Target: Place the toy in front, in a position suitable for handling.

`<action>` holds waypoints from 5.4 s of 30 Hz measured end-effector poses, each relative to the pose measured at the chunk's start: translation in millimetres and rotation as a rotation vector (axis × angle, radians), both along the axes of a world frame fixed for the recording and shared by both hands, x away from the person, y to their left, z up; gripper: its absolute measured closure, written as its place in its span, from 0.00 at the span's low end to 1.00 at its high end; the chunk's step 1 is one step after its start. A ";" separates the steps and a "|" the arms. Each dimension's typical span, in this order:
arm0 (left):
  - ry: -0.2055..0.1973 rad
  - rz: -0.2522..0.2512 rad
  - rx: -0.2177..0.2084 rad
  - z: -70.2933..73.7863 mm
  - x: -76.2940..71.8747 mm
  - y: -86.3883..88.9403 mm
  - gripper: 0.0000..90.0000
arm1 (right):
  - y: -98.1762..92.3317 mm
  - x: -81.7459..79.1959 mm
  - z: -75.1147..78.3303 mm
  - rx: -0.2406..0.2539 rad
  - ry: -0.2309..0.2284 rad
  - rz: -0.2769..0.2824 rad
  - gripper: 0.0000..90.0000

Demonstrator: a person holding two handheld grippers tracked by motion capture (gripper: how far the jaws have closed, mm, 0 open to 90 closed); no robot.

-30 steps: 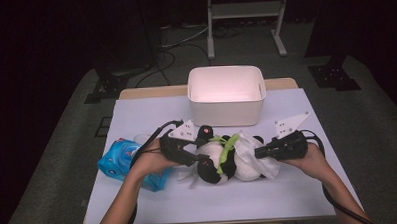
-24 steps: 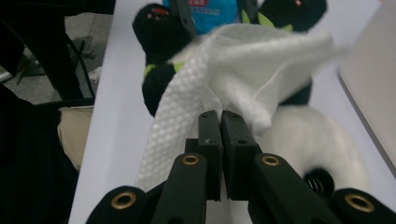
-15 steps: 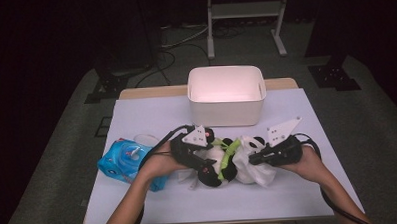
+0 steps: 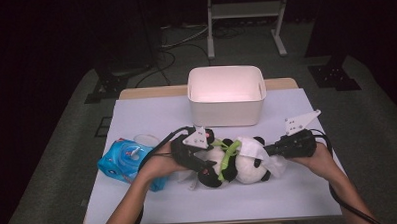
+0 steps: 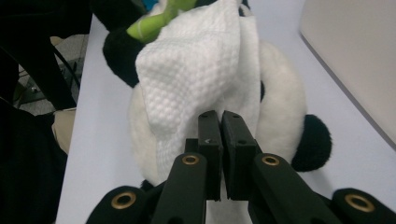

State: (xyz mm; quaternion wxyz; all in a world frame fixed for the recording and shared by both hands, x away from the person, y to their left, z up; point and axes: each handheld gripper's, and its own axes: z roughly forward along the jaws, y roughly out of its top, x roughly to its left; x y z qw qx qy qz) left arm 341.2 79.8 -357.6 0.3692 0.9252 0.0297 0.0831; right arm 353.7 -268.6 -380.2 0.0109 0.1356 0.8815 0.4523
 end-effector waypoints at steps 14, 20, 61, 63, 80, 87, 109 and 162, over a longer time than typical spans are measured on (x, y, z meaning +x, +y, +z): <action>-0.010 -0.020 -0.002 -1.0 -8.7 0.6 0.52 | -14.9 19.7 -17.0 0.014 0.043 -0.069 0.96; -0.006 -0.018 -0.008 -1.6 -11.0 1.8 0.52 | -5.0 21.5 -9.6 0.003 0.036 -0.051 0.96; -0.022 0.038 -0.070 25.1 -8.2 32.5 0.47 | 13.8 -12.1 6.1 -0.009 0.002 0.048 0.96; -0.024 0.049 -0.056 21.7 -3.4 28.6 0.44 | 13.8 -13.4 6.6 -0.015 0.001 0.053 0.96; 0.011 0.024 -0.120 11.4 -4.9 22.0 0.62 | 62.8 -6.2 33.2 -0.048 -0.030 0.131 0.96; 0.007 0.017 -0.132 11.2 -8.3 21.1 0.62 | 94.6 -3.9 39.8 -0.037 -0.057 0.176 0.96; 0.002 0.013 -0.124 13.3 -12.1 24.9 0.63 | 123.7 2.2 41.5 -0.092 -0.057 0.213 0.96; 0.031 0.060 -0.107 4.4 -6.7 28.8 0.58 | 86.5 4.5 29.7 -0.107 -0.052 0.137 0.97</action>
